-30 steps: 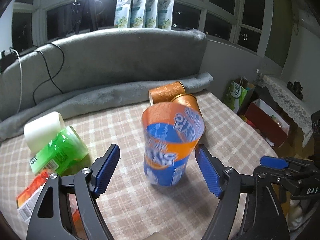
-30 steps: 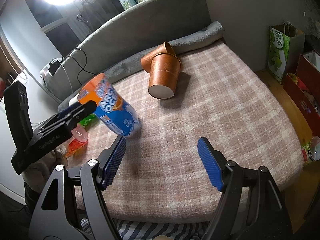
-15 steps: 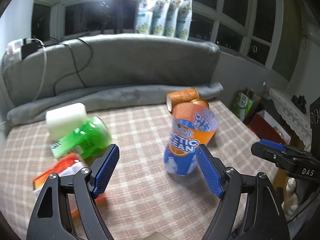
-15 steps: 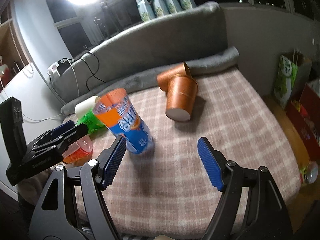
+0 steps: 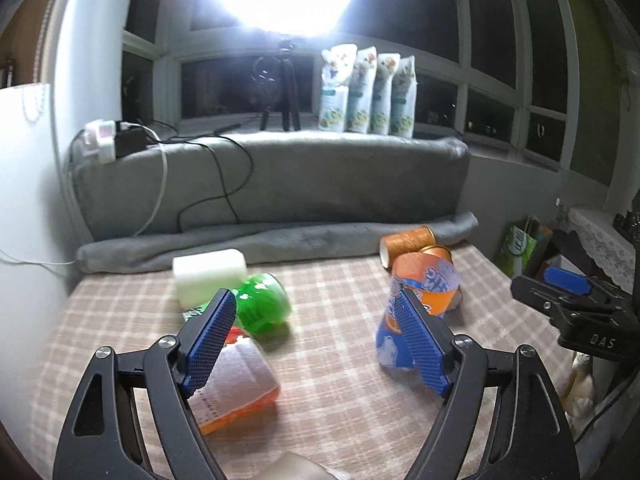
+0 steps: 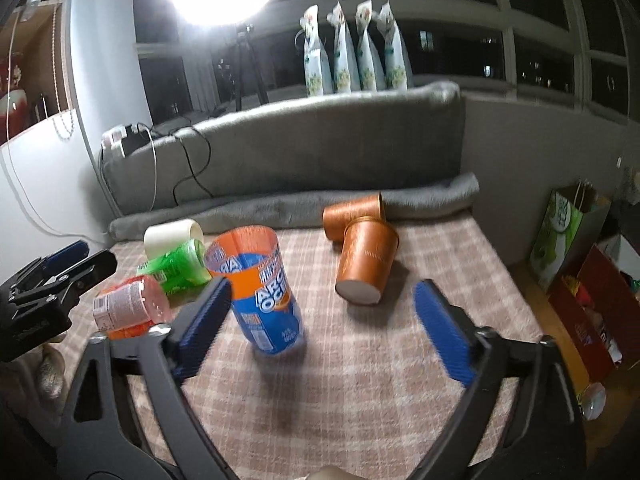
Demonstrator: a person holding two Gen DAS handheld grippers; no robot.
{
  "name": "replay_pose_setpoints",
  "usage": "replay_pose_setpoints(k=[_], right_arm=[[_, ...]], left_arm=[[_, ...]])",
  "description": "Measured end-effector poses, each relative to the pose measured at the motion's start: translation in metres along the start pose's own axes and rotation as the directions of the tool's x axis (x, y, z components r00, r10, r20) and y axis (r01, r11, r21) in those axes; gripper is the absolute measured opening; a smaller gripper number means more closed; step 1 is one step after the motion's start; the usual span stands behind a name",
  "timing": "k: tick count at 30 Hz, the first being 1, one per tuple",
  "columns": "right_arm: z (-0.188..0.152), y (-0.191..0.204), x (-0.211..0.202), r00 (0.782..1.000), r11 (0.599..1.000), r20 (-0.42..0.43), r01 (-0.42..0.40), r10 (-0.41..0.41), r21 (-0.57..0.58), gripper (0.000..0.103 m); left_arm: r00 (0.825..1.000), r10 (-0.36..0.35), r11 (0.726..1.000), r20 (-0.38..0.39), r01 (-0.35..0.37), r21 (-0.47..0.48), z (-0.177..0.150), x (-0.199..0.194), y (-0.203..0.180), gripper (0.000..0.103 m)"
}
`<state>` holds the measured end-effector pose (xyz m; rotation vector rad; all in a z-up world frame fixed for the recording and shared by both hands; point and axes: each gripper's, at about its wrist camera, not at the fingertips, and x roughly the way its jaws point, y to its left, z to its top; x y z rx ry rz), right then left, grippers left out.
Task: Flip cup upright
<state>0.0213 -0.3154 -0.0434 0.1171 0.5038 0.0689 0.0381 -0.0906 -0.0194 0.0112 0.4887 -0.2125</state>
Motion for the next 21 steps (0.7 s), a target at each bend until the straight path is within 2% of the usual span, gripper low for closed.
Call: replay_pose_setpoints(k=[3, 8, 21], right_arm=[[0.001, 0.0, -0.006, 0.999, 1.0, 0.047, 0.028, -0.027, -0.003, 0.103], [0.004, 0.001, -0.009, 0.998, 0.999, 0.06, 0.038, -0.037, -0.012, 0.103], [0.005, 0.004, -0.011, 0.994, 0.998, 0.086, 0.062, -0.06, -0.014, 0.103]], left_arm=[[1.0, 0.027, 1.0, 0.011, -0.027, -0.007, -0.001, -0.004, 0.003, 0.084], [0.998, 0.058, 0.998, 0.036, -0.057, -0.031, -0.001, -0.013, 0.011, 0.093], [0.994, 0.085, 0.996, 0.067, -0.083, -0.033, -0.001, -0.024, 0.015, 0.093]])
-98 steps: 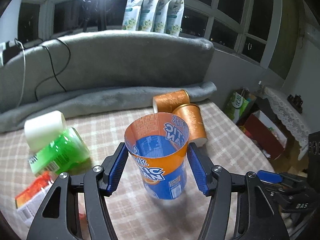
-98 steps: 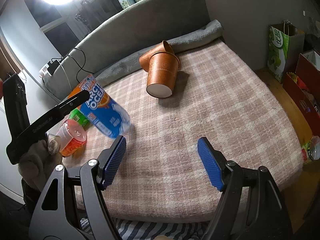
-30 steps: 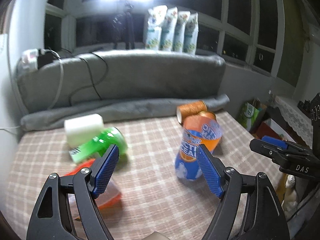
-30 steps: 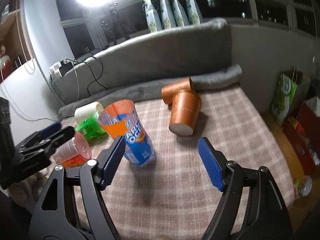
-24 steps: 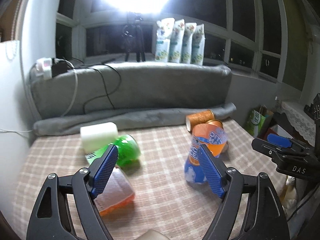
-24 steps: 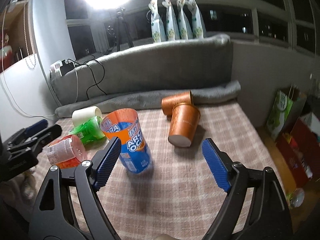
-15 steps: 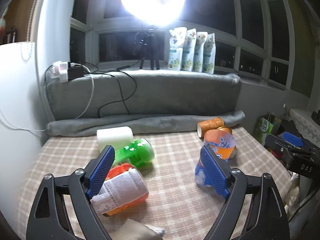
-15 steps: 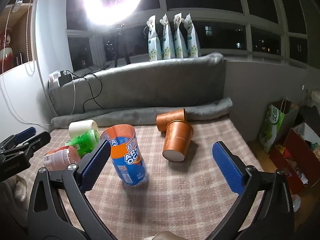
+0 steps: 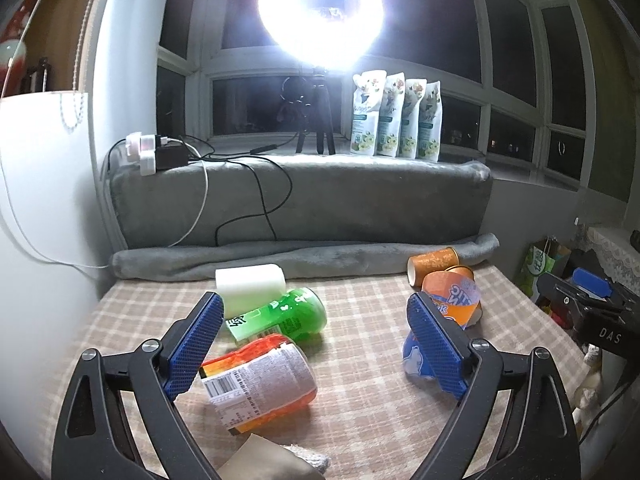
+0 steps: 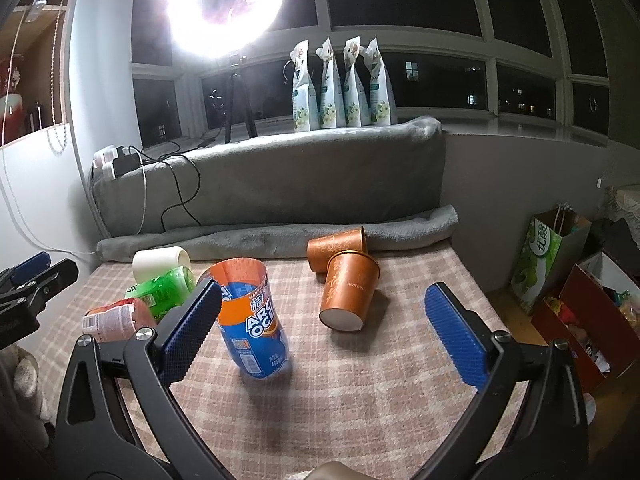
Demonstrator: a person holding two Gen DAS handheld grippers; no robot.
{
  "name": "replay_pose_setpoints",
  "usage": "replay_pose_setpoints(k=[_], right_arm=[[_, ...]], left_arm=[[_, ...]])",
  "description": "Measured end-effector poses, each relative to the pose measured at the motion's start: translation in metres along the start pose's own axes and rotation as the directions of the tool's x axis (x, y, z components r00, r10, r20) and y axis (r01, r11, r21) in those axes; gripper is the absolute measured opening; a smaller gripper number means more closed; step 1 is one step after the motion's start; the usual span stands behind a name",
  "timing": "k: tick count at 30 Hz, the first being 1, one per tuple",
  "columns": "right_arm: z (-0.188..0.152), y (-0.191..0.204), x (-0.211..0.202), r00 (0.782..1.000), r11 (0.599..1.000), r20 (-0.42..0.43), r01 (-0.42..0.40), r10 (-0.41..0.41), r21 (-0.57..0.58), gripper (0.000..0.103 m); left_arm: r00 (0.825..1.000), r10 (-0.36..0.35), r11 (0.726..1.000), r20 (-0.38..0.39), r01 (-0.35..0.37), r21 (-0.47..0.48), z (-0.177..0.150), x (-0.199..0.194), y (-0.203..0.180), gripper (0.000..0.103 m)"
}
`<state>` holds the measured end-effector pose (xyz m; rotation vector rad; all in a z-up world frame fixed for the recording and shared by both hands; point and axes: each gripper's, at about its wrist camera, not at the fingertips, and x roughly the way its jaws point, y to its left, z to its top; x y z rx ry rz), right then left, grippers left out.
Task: Flip cup upright
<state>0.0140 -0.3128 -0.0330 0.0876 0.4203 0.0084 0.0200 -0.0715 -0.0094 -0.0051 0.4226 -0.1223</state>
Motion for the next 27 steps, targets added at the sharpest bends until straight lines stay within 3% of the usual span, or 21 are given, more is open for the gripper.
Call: replay_pose_setpoints(k=[27], right_arm=[[0.0005, 0.0011, 0.0011, 1.0, 1.0, -0.006, 0.003, -0.003, -0.006, 0.103]], left_arm=[[1.0, 0.002, 1.0, 0.004, -0.002, -0.008, -0.0006, -0.0024, 0.0034, 0.093]])
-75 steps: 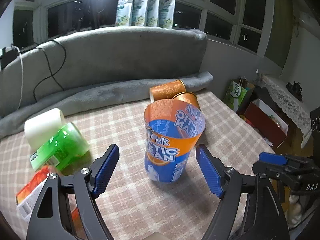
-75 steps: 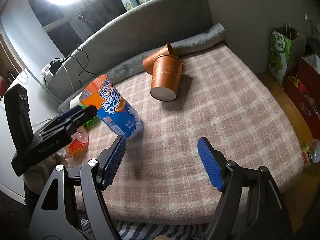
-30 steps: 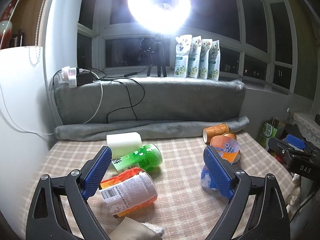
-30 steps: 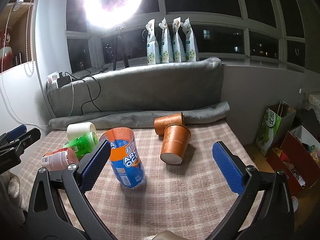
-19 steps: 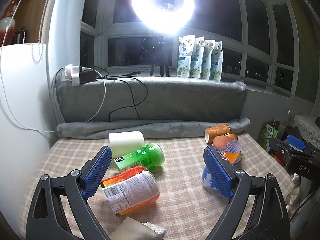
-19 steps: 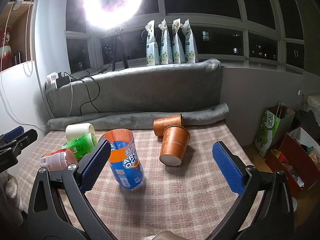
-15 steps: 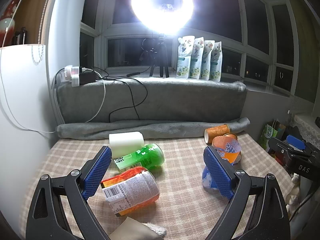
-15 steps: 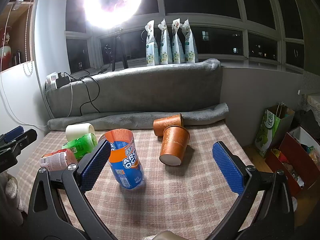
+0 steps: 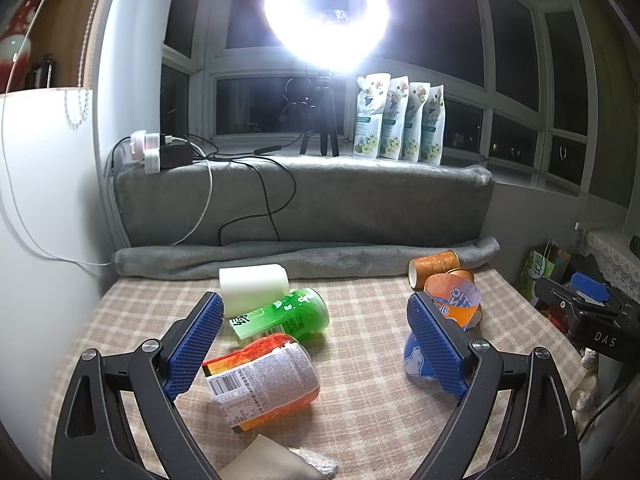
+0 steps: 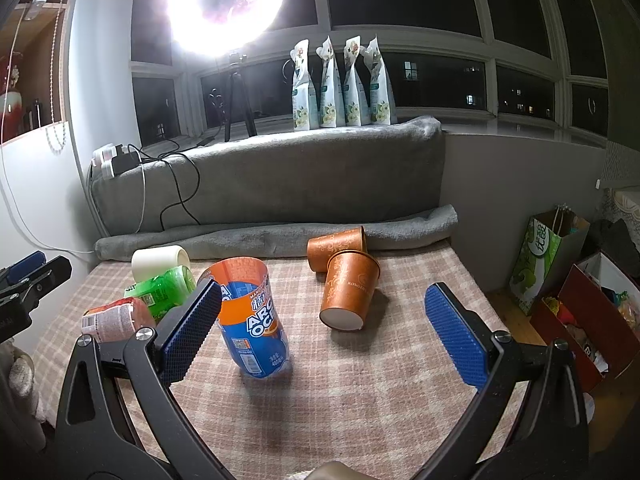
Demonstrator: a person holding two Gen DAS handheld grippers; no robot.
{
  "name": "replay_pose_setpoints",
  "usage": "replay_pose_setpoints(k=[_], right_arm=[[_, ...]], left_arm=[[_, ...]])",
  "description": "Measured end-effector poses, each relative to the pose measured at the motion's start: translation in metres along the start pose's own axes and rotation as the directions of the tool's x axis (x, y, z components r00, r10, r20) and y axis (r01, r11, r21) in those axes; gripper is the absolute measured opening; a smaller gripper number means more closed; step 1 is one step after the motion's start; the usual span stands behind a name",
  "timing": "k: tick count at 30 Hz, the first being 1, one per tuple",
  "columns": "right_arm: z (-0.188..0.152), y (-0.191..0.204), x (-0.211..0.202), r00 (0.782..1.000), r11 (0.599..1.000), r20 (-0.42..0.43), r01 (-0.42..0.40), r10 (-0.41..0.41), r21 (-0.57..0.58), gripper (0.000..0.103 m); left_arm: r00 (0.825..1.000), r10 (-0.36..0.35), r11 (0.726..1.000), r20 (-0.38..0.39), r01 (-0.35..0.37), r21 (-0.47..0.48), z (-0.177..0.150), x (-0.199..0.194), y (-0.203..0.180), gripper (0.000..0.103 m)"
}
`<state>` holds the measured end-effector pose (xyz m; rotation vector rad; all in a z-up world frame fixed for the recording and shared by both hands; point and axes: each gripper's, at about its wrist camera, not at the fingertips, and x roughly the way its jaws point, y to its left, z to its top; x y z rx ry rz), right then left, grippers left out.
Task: Flip cup upright
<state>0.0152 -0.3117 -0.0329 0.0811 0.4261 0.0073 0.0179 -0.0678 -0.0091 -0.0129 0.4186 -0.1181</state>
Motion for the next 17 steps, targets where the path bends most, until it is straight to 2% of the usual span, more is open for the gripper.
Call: replay_pose_setpoints(k=[17], right_arm=[[-0.0028, 0.0011, 0.0023, 1.0, 1.0, -0.005, 0.0, 0.0, -0.005, 0.103]], left_arm=[[1.0, 0.008, 1.0, 0.018, -0.008, 0.003, 0.0036, -0.0043, 0.0026, 0.093]])
